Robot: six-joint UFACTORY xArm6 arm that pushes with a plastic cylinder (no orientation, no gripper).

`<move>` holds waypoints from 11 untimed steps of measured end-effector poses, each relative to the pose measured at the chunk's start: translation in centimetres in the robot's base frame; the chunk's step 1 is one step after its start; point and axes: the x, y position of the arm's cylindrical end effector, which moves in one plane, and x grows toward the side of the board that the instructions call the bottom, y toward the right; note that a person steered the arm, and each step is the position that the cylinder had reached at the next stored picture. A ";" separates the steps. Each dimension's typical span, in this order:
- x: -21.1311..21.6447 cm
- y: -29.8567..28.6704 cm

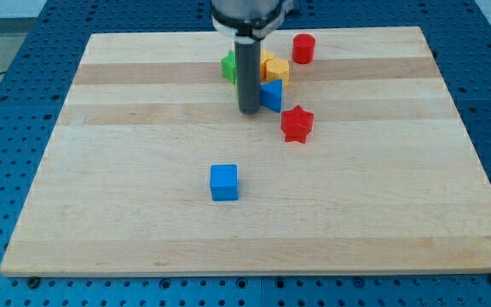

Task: Move the green star towards the top left of the green circle

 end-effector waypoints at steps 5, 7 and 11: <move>-3.8 -5.0; 1.0 -8.9; 18.3 -6.2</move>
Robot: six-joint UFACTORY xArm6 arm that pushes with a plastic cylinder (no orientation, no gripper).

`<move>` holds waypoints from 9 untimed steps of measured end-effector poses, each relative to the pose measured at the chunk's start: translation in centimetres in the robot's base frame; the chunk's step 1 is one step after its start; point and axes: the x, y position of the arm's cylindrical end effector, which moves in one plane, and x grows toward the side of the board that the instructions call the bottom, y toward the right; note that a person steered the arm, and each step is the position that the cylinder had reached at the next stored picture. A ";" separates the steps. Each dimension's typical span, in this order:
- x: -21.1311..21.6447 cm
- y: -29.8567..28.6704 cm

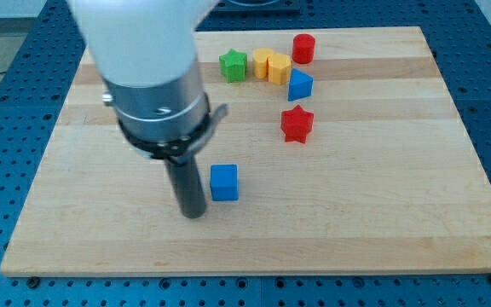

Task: Move the green star towards the top left of the green circle

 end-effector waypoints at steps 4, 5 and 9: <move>-9.5 -2.8; -15.4 -0.9; -30.4 2.4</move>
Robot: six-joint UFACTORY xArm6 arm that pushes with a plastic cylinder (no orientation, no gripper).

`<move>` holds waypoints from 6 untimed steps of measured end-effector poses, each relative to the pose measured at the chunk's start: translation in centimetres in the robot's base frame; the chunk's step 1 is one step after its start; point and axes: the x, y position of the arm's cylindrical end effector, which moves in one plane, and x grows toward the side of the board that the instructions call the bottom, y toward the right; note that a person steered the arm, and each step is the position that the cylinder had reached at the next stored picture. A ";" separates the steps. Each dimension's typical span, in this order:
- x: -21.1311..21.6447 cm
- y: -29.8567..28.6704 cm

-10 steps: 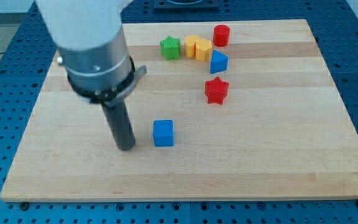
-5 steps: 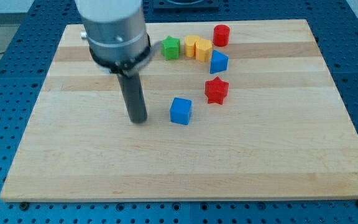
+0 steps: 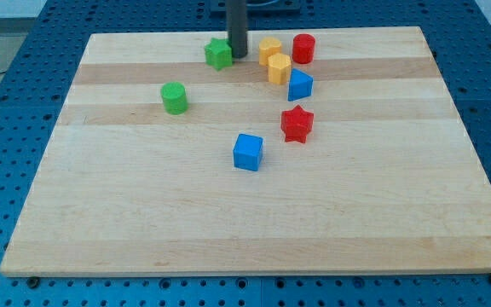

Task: Move the green star towards the top left of the green circle

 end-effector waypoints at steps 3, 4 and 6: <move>1.8 -5.4; 3.0 -7.9; 8.5 -7.7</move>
